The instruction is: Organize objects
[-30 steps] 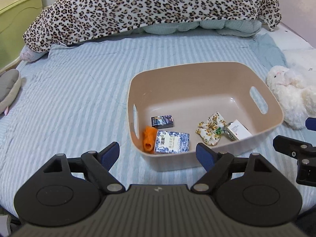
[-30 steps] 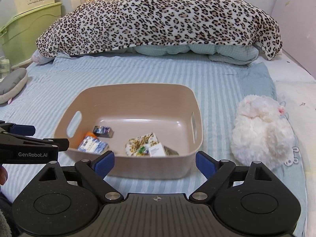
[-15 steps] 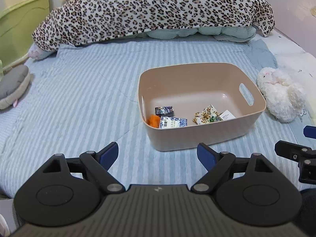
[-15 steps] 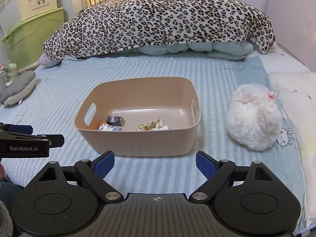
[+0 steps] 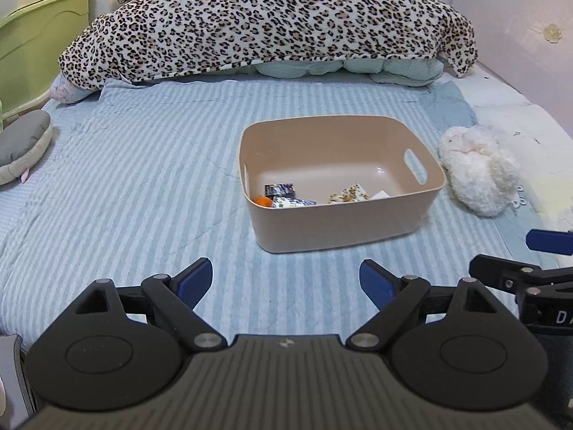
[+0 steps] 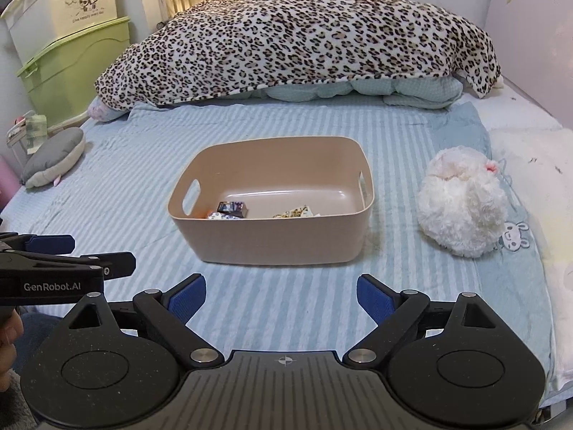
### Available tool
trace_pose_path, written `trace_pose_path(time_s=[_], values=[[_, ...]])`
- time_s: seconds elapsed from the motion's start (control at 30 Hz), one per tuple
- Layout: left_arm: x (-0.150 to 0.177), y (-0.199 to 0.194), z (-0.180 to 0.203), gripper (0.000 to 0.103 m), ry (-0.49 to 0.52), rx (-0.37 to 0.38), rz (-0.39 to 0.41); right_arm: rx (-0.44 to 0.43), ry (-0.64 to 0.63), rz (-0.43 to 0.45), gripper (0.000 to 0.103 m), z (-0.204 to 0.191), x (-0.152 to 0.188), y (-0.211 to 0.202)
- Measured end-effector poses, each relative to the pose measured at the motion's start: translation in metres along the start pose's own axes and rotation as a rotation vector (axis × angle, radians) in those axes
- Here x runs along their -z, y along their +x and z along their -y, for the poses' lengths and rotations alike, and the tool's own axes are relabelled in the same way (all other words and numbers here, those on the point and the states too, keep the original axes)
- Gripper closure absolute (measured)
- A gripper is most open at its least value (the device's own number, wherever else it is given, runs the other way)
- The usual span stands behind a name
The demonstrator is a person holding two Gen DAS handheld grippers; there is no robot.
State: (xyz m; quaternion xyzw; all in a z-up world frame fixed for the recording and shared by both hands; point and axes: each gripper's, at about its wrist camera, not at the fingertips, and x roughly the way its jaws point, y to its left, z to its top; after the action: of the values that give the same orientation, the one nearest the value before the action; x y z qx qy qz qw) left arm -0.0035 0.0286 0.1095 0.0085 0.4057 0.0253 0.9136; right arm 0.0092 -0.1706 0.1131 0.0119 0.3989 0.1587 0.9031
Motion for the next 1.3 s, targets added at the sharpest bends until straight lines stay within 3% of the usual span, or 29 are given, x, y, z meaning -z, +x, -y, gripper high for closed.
trace_pose_path(time_s=[0.43,1.3], values=[[0.020,-0.014,0.015,0.012,0.031,0.035,-0.015,-0.002,-0.019,-0.001,0.006,-0.003,0.009,-0.015],[0.019,-0.013,0.014,0.012,0.037,0.014,-0.041,0.001,0.002,-0.010,0.001,0.003,0.011,-0.010]])
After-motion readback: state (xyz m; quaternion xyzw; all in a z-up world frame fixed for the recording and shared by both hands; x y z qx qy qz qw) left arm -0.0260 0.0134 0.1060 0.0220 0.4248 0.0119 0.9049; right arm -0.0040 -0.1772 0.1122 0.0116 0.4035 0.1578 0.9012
